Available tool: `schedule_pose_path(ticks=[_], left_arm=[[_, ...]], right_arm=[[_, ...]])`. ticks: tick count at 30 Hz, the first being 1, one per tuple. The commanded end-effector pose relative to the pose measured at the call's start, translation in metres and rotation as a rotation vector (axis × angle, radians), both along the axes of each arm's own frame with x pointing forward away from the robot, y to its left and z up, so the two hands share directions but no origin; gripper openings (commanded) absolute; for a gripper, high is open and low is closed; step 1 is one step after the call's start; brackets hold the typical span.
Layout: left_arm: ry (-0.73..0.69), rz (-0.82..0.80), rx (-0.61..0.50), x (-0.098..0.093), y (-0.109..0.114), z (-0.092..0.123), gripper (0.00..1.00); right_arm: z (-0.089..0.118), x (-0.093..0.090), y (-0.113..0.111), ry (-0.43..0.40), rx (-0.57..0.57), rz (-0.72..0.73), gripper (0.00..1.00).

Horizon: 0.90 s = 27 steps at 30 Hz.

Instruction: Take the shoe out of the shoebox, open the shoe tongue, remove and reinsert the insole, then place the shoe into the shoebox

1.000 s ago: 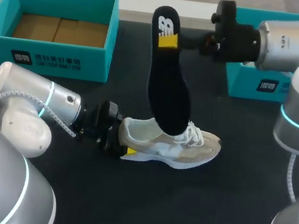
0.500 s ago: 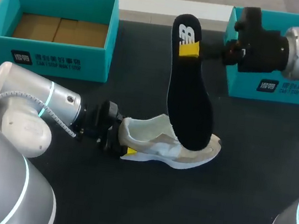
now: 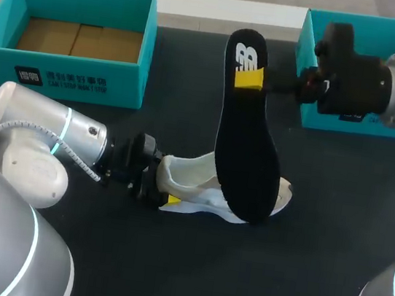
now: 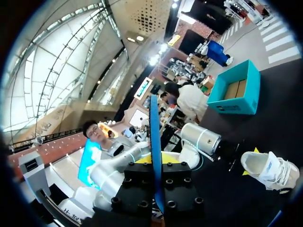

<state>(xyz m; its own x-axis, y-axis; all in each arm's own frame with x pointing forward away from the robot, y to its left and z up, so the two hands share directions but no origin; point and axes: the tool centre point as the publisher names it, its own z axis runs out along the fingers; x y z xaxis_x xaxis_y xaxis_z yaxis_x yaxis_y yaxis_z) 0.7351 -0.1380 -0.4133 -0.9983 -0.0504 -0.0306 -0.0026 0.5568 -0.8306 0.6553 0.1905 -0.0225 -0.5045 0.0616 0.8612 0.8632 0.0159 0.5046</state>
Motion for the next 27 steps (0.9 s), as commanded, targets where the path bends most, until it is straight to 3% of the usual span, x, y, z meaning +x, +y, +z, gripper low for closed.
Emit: schedule_pose_path(ticks=[1, 7, 14, 20, 27], left_arm=[[-0.001, 0.001, 0.004, 0.002, 0.0, -0.005, 0.0], [-0.001, 0.001, 0.004, 0.002, 0.0, -0.005, 0.0], [-0.001, 0.001, 0.004, 0.002, 0.0, -0.005, 0.0], [-0.001, 0.001, 0.004, 0.002, 0.0, -0.005, 0.0], [-0.001, 0.001, 0.004, 0.002, 0.0, -0.005, 0.0]], right_arm=[[0.005, -0.013, 0.004, 0.008, 0.01, -0.024, 0.0], [0.012, -0.022, 0.009, 0.02, 0.018, -0.037, 0.0], [0.021, -0.034, 0.01, -0.048, 0.024, -0.037, 0.0], [0.028, -0.045, 0.013, -0.051, 0.025, -0.032, 0.0], [0.03, -0.045, 0.012, -0.056, 0.018, -0.018, 0.0]])
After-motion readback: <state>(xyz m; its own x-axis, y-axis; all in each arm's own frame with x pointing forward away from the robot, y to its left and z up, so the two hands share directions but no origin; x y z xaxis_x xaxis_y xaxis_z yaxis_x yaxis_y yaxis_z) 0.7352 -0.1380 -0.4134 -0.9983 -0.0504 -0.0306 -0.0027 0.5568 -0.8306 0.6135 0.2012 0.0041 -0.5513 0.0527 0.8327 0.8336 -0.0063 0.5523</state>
